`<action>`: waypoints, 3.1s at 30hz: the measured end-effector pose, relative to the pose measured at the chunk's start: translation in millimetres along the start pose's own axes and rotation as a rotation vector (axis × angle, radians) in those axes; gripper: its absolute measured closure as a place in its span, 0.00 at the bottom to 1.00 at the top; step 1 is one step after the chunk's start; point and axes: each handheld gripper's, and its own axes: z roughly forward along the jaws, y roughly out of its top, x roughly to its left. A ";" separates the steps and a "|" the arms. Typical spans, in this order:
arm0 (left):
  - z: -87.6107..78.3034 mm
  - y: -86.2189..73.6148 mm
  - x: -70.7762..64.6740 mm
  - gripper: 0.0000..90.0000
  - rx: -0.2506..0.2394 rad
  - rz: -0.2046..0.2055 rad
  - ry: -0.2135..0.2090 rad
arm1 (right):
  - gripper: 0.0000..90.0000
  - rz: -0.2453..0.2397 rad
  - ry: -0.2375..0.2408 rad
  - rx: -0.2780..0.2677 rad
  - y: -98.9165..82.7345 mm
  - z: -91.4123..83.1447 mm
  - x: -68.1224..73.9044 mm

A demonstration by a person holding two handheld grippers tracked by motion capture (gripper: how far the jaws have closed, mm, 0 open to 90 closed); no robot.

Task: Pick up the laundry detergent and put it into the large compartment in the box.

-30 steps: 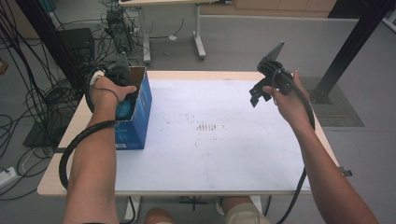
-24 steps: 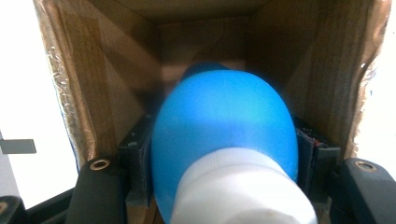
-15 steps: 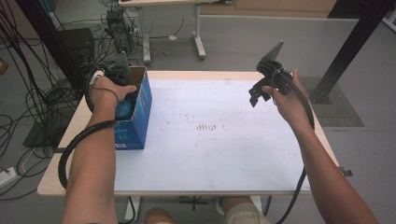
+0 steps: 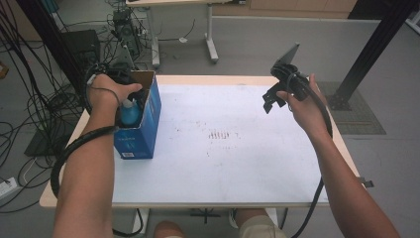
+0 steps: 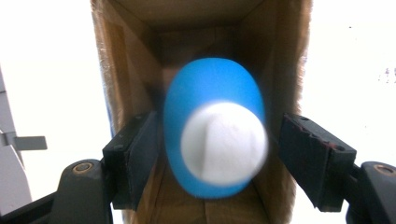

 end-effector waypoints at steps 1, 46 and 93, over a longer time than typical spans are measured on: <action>-4.1 -1.9 -1.0 0.32 -0.007 0.003 0.002 | 0.09 -0.003 0.001 -0.001 0.1 -0.2 0.3; -44.1 -41.6 -106.6 0.08 -0.083 0.352 -0.090 | 0.09 -0.022 -0.012 0.008 13.2 3.3 10.3; -36.6 -43.2 -134.8 0.08 -0.057 0.426 -0.109 | 0.09 -0.018 0.000 0.008 8.7 4.5 6.1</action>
